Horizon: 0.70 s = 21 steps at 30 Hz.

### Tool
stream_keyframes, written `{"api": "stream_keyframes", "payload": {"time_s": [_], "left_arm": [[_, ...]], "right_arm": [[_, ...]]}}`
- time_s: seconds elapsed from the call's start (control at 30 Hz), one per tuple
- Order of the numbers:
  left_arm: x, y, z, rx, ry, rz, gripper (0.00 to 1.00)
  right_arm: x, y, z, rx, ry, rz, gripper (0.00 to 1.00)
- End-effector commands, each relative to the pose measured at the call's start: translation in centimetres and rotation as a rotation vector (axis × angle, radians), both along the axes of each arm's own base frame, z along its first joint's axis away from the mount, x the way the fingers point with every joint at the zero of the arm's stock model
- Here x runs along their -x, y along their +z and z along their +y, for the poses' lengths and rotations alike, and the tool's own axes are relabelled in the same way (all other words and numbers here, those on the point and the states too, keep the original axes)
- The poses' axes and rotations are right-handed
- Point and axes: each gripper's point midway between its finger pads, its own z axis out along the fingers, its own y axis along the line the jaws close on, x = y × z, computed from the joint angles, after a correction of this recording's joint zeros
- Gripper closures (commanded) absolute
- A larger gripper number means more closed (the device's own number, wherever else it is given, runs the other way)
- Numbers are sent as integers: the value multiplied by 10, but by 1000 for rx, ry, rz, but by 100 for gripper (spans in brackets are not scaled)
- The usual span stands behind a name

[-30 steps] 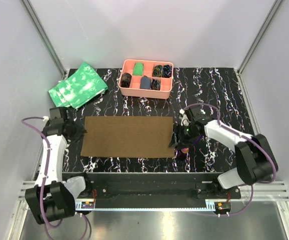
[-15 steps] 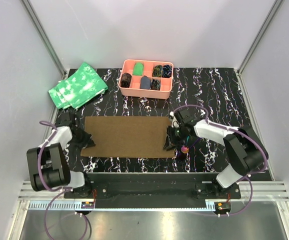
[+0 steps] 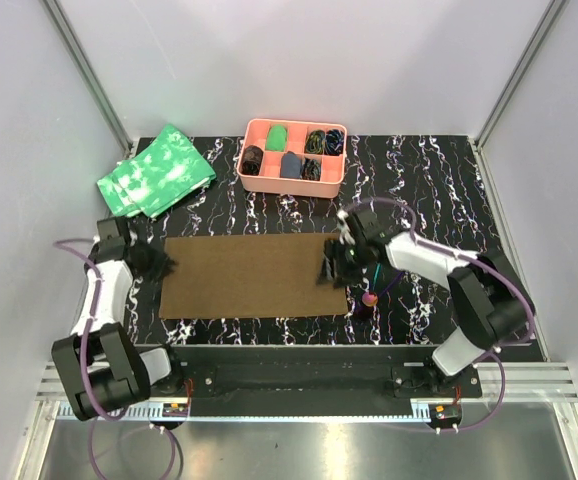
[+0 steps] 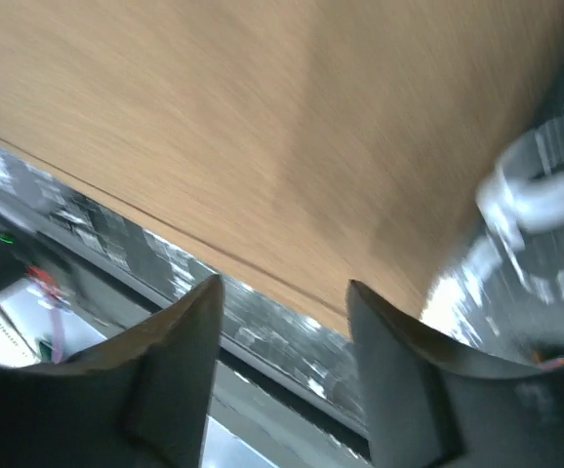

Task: Fold the napkin into a case and place the utensils inside
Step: Smooth out the rectangle-folded napkin at the center of the board.

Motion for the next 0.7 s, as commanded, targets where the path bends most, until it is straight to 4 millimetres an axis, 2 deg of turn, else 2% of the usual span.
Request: {"api": "stream_keyframes", "payload": {"time_s": [0.0,0.03,0.07,0.1,0.13,0.17,0.2,0.23,0.27,0.3,0.37,0.5,0.6,0.67], "left_arm": [[-73,62,-54,135,-244,-352,76],[-86,68,-64,150,-272,-392,80],[-96,64,-85,191,-328,-386,84],[-111,71,-97,223,-352,-432,85],[-117,69,-105,243,-368,-423,86],[-129,60,-117,257,-383,-392,89],[-136,56,-122,262,-388,-383,90],[-147,58,-124,263,-392,-391,91],[-152,41,-126,275,-384,-351,92],[-156,36,-126,274,-379,-338,93],[-162,22,-124,275,-366,-300,94],[-167,6,-118,254,-350,-274,94],[-168,-7,-113,248,-327,-248,95],[-165,-19,-103,230,-304,-216,96]], "right_arm": [[-71,37,46,-96,37,-165,32],[-88,53,60,-141,47,-193,30],[-97,42,68,-144,48,-173,30],[-112,54,80,-178,39,-197,29],[-120,44,86,-184,38,-178,29],[-128,45,92,-199,35,-179,30],[-141,57,101,-225,32,-202,32],[-146,44,105,-216,28,-182,34],[-154,43,106,-217,16,-182,41],[-162,47,109,-228,4,-188,45],[-168,41,108,-227,-12,-172,54],[-175,35,102,-223,-30,-165,64],[-170,22,95,-208,-33,-144,67],[-174,16,86,-207,-51,-152,68]]}}
